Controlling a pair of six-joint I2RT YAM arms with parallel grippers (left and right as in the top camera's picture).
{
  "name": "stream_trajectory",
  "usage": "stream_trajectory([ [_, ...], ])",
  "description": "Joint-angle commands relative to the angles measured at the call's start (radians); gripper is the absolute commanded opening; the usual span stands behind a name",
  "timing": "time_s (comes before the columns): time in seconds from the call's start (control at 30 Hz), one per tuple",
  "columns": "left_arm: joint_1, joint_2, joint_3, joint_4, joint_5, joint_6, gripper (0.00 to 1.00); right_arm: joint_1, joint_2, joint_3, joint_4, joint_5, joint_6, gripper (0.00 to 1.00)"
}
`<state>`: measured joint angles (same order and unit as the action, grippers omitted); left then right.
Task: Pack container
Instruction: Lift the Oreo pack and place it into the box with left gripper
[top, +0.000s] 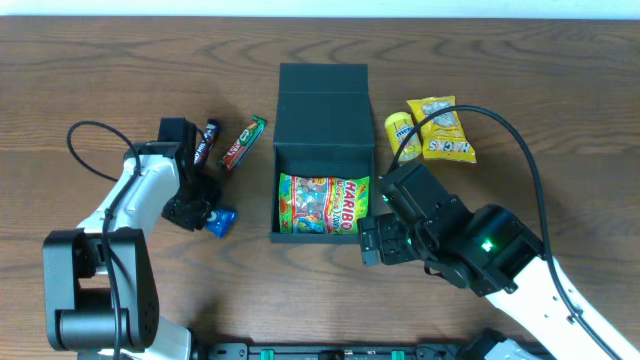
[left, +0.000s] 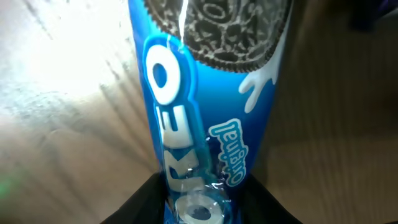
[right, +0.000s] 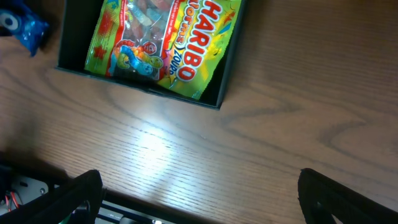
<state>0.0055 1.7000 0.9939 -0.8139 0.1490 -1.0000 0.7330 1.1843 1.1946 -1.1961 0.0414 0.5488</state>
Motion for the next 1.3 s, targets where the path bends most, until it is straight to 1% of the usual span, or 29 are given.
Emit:
stream_trajectory([
  [0.0, 0.003, -0.033, 0.024, -0.053, -0.041, 0.037, 0.06, -0.010, 0.002, -0.008, -0.006, 0.024, 0.015, 0.99],
  [0.17, -0.007, -0.162, 0.102, -0.178, -0.159, 0.089, 0.06, -0.081, -0.003, -0.007, -0.027, 0.040, 0.015, 0.99],
  [0.27, -0.006, -0.237, 0.117, -0.187, -0.167, 0.142, 0.06, -0.131, -0.002, -0.007, -0.028, 0.033, 0.015, 0.99],
  [0.3, -0.006, -0.254, 0.117, -0.189, -0.168, 0.159, 0.15, -0.143, -0.002, -0.007, -0.028, 0.032, 0.014, 0.99],
  [0.33, -0.006, -0.265, 0.117, -0.203, -0.171, 0.199, 0.48, -0.153, -0.002, -0.007, -0.029, 0.032, 0.014, 0.99],
  [0.37, -0.006, -0.264, 0.115, -0.211, -0.177, 0.213, 0.61, -0.154, -0.002, -0.007, -0.029, 0.032, 0.014, 0.99],
  [0.4, -0.006, -0.262, 0.104, -0.210, -0.187, 0.249, 0.68, -0.154, -0.002, -0.007, -0.029, 0.032, 0.014, 0.99],
  [0.47, -0.006, -0.257, 0.076, -0.198, -0.208, 0.295, 0.77, -0.154, -0.002, -0.007, -0.031, 0.032, 0.014, 0.99],
  [0.57, -0.006, -0.240, 0.032, -0.165, -0.238, 0.379, 0.81, -0.154, -0.002, -0.007, -0.031, 0.032, 0.014, 0.99],
  [0.63, -0.006, -0.225, -0.001, -0.140, -0.238, 0.394, 0.89, -0.154, -0.002, -0.007, -0.031, 0.032, 0.014, 0.99],
  [0.73, -0.006, -0.179, -0.046, -0.111, -0.211, 0.337, 0.89, -0.154, -0.002, -0.007, -0.031, 0.032, 0.015, 0.99],
  [0.77, -0.006, -0.165, -0.062, -0.090, -0.202, 0.335, 0.89, -0.154, -0.002, -0.007, -0.031, 0.032, 0.015, 0.99],
  [1.1, -0.006, -0.051, -0.084, 0.039, -0.181, 0.373, 0.89, -0.154, -0.002, -0.007, -0.031, 0.032, 0.014, 0.99],
  [1.23, -0.006, -0.005, -0.084, 0.056, -0.181, 0.376, 0.87, -0.154, -0.002, -0.007, -0.031, 0.033, 0.014, 0.99],
  [1.27, -0.006, 0.002, -0.084, 0.058, -0.181, 0.376, 0.85, -0.154, -0.002, -0.007, -0.031, 0.032, 0.014, 0.99],
])
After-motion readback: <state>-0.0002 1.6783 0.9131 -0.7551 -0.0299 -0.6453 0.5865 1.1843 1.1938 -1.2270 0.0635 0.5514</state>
